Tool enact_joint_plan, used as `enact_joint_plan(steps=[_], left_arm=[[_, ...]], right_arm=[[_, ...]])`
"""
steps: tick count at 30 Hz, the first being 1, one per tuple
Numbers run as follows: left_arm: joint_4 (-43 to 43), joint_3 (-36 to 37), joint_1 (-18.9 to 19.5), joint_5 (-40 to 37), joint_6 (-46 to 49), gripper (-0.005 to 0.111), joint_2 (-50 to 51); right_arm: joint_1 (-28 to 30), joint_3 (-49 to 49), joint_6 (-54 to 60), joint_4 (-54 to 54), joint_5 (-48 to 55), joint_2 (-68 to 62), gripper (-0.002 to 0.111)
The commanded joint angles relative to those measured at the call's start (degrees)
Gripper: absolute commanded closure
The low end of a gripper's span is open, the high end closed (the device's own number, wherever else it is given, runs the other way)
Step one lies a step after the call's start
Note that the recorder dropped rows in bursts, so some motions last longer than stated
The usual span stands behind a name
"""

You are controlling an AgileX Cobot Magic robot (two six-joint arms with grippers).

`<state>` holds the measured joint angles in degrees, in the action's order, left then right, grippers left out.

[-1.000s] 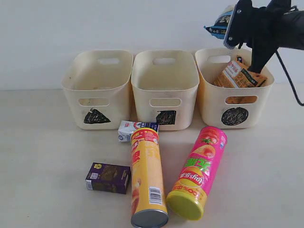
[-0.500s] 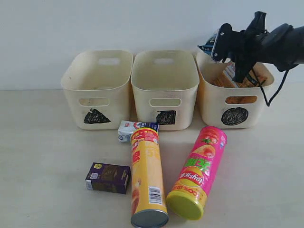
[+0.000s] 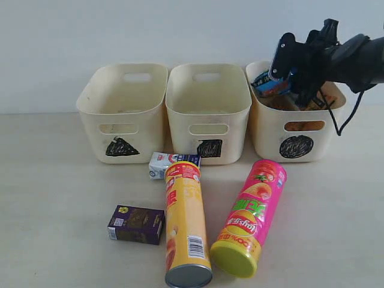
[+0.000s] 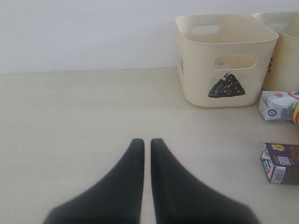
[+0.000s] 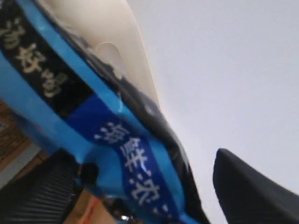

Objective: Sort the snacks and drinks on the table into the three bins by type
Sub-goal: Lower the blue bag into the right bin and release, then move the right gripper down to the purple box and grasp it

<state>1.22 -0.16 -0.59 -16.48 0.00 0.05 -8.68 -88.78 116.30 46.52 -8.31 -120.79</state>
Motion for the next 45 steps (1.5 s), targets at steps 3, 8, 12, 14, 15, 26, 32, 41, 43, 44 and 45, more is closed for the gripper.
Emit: enact_joint_plan(steps=[3,8,12,14,15,26,32,41,43,44,45], left_arm=[[0.0,0.2,0.0,0.1,-0.4,0.102,0.0],[0.0,0.2,0.0,0.1,-0.4,0.102,0.0],[0.0,0.2,0.0,0.1,-0.4,0.102,0.0],[0.0,0.2,0.0,0.1,-0.4,0.102,0.0],[0.0,0.2,0.0,0.1,-0.4,0.102,0.0],[0.0,0.2,0.0,0.1,-0.4,0.102,0.0],[0.0,0.2,0.0,0.1,-0.4,0.102,0.0],[0.0,0.2,0.0,0.1,-0.4,0.102,0.0],[0.0,0.2,0.0,0.1,-0.4,0.102,0.0],[0.0,0.2,0.0,0.1,-0.4,0.102,0.0],[0.0,0.2,0.0,0.1,-0.4,0.102,0.0]], right_arm=[[0.1,-0.2,-0.5,3.3,2.8,2.5,0.033],[0.1,1.8,-0.5,4.9,6.4,7.5,0.033],[0.1,4.5,-1.0,7.3,6.2,12.5,0.034],[0.1,5.8,-2.8,10.8,6.7,14.6,0.041],[0.1,6.3,-4.4,13.2,7.1,15.8,0.047],[0.1,8.2,-23.2,19.4,42.3,22.4,0.108],[0.1,8.2,-32.8,11.7,63.2,22.4,0.108],[-9.7,8.2,-61.0,-37.8,70.4,23.1,0.108],[-13.9,8.2,-66.4,-46.5,70.4,23.1,0.108],[-15.7,8.2,-67.3,-48.3,70.2,23.1,0.108],[-17.4,8.2,-67.5,-49.0,70.0,23.1,0.108]])
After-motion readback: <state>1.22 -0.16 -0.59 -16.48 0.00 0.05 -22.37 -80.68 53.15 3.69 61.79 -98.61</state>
